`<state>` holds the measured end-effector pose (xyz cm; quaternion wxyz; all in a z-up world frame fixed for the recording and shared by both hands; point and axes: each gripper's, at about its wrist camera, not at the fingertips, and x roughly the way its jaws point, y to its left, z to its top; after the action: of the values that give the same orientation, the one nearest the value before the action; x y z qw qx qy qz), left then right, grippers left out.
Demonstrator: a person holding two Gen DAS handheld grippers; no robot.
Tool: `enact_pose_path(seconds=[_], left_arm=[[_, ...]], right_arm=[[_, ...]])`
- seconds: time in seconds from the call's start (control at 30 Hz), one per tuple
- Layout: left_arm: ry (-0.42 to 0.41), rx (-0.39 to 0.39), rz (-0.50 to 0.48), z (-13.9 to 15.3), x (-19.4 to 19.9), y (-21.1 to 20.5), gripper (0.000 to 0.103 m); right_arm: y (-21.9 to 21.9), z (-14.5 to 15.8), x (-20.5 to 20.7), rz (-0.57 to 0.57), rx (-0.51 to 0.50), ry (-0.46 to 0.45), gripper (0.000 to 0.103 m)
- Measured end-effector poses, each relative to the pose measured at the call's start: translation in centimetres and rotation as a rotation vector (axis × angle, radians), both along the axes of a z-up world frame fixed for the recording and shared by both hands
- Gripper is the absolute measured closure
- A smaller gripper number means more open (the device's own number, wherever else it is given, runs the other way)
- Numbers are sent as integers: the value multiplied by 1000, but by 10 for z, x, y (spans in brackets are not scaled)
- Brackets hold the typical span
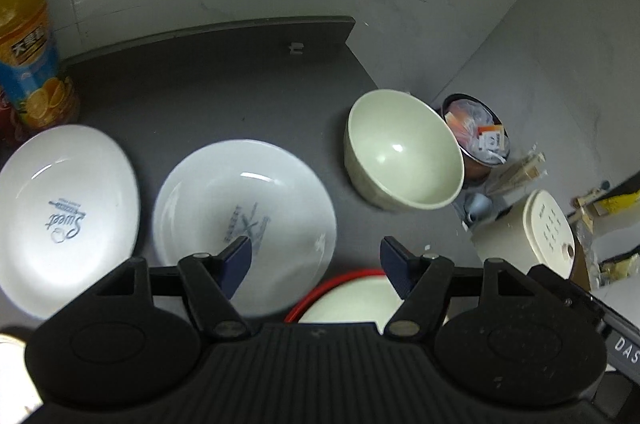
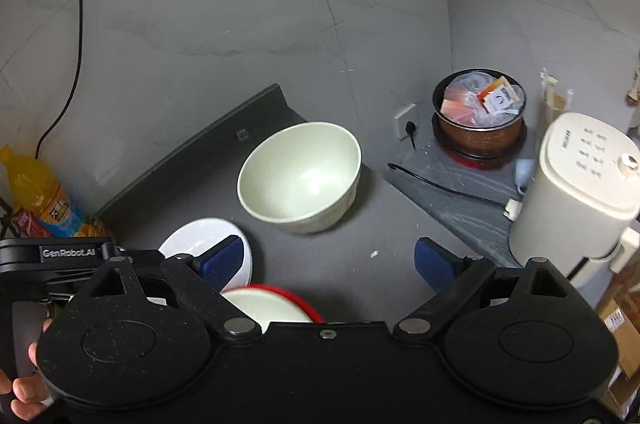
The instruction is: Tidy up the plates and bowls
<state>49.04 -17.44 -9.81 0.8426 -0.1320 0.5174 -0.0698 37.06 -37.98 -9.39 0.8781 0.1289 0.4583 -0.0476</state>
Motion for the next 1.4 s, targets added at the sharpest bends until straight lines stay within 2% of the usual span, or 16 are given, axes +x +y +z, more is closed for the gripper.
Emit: enact_pose_path(seconds=[0.2, 0.37, 0.5, 0.7, 0.8, 0.87, 0.97, 1.03, 1.07, 1.2, 1.23, 1.4], left_arm=[[-6, -33, 11, -8, 28, -25, 34], [51, -69, 85, -28, 53, -37, 34], [65, -46, 99, -41, 70, -47, 35], [102, -50, 135, -65, 97, -54, 39], [119, -66, 153, -73, 107, -56, 45], [128, -72, 169, -78, 113, -55, 59], [150, -84, 187, -85, 120, -53, 72], [168, -88, 202, -89, 123, -51, 77], [178, -94, 206, -92, 124, -50, 79], [201, -119, 201, -101, 128, -51, 88], [198, -130, 199, -102, 127, -51, 92], [186, -110, 180, -97, 122, -55, 93]], right_arm=[[-21, -14, 29, 54, 40, 13, 8], [-31, -30, 56, 83, 37, 46, 9], [-44, -56, 79, 71, 169, 139, 28], [-48, -84, 108, 70, 187, 190, 38], [-51, -92, 118, 65, 205, 212, 45], [-51, -98, 124, 68, 210, 226, 48], [-51, -106, 132, 54, 237, 269, 55], [-53, -113, 135, 25, 274, 292, 64], [-54, -116, 137, 17, 280, 300, 66], [-51, -124, 138, -5, 258, 321, 80], [-51, -124, 138, -3, 248, 319, 80], [-49, -116, 133, 23, 243, 308, 80]])
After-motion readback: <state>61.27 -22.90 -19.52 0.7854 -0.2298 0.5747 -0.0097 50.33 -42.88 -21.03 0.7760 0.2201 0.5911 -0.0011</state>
